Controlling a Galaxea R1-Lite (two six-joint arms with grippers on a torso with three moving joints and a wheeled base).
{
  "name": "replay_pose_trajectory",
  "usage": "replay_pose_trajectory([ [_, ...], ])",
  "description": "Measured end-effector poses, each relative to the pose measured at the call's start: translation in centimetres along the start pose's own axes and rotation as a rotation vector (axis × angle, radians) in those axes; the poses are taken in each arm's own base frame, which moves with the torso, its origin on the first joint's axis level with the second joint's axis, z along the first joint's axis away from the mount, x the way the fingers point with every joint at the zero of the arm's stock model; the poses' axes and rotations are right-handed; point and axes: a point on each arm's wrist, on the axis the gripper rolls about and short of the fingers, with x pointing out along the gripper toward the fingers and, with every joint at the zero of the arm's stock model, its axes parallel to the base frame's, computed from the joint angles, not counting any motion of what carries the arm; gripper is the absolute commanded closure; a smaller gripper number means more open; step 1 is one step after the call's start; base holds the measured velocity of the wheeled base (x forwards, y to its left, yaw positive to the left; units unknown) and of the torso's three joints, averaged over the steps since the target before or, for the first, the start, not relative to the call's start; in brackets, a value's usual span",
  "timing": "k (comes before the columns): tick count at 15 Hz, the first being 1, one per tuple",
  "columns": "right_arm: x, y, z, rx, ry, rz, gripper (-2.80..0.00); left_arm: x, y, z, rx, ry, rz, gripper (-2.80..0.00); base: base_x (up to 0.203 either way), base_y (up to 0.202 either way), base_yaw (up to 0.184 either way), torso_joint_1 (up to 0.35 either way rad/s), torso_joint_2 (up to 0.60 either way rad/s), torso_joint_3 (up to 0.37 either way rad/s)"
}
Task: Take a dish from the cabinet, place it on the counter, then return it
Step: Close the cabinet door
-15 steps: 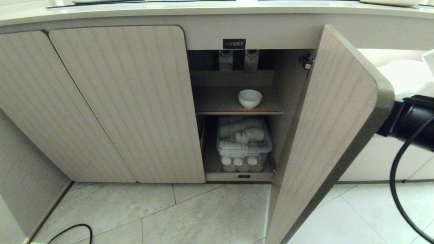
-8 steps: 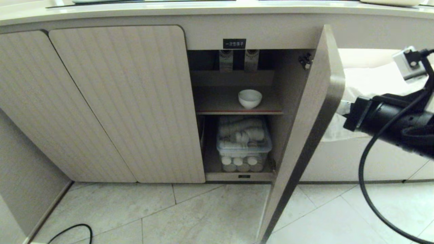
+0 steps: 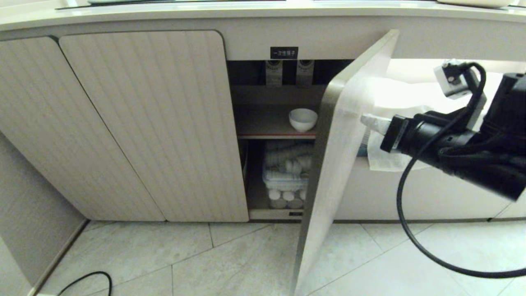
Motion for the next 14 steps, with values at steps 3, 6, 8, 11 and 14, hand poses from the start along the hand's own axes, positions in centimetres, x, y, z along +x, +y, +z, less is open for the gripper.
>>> replay_pose_trajectory([
  [3,1.5,0.1,-0.4,-0.003,-0.004,-0.042,0.00,0.0,0.0,0.0,0.000,0.000,0.000,0.00,0.000,0.000,0.000,0.000,0.00,0.000],
  [6,3.6,0.4,-0.2,-0.018,-0.026,-0.080,0.00,0.0,0.0,0.0,0.000,0.000,0.000,0.00,0.000,0.000,0.000,0.000,0.00,0.000],
  [8,5.2,0.7,-0.2,-0.019,-0.045,-0.109,0.00,0.0,0.0,0.0,0.000,0.000,0.000,0.00,0.000,0.000,0.000,0.000,0.00,0.000],
  [11,7.7,1.5,-0.3,-0.016,-0.071,-0.149,0.00,0.0,0.0,0.0,0.000,0.000,0.000,0.00,0.000,0.000,0.000,0.000,0.00,0.000],
  [14,9.7,2.6,-0.6,-0.010,-0.099,-0.189,0.00,0.0,0.0,0.0,0.000,0.000,0.000,0.00,0.000,0.000,0.000,0.000,0.00,0.000],
])
